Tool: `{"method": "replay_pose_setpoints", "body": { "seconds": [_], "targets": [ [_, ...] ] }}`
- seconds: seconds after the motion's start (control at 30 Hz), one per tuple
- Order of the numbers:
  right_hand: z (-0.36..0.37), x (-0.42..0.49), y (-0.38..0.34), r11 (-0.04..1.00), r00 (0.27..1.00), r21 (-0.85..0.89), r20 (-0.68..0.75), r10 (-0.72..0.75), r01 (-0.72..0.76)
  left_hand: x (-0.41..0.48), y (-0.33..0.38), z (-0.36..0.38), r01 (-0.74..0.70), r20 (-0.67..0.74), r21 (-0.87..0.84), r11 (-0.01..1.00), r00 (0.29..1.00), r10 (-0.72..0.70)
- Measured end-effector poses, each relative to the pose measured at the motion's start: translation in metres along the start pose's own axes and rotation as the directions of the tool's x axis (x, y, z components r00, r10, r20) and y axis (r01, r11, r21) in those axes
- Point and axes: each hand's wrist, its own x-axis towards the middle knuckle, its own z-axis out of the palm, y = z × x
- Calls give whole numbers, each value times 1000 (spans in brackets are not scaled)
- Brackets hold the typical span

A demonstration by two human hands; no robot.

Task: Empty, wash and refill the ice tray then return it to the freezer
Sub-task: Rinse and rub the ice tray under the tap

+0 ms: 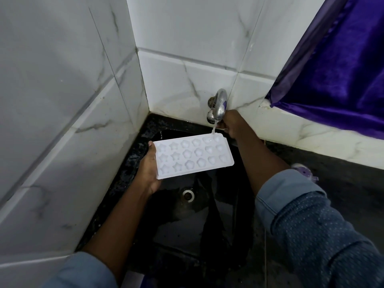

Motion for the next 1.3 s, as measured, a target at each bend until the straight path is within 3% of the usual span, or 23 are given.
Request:
{"method": "replay_pose_setpoints", "body": {
  "seconds": [0.13,0.43,0.53,0.73,1.3],
  "targets": [
    [-15,-6,5,999,1000,34,-8,29,-29,4,2,0,-5,14,15,1000,1000,5],
    [-49,-46,54,988,987,-102,-96,-127,117,12,-4,14,7,59,0,1000,998,-7],
    [-57,-62,69,976,979,-187,-149,-141,113,16,-9,20,13,56,34,999,998,-15],
    [-73,-74,91,986,971,-153,-218,-95,62,25,-21,38,41,79,52,998,996,-45],
    [-98,-64,73,961,901,-258,-387,-196,99,49,-29,99,55,71,59,997,996,-59]
  ]
}}
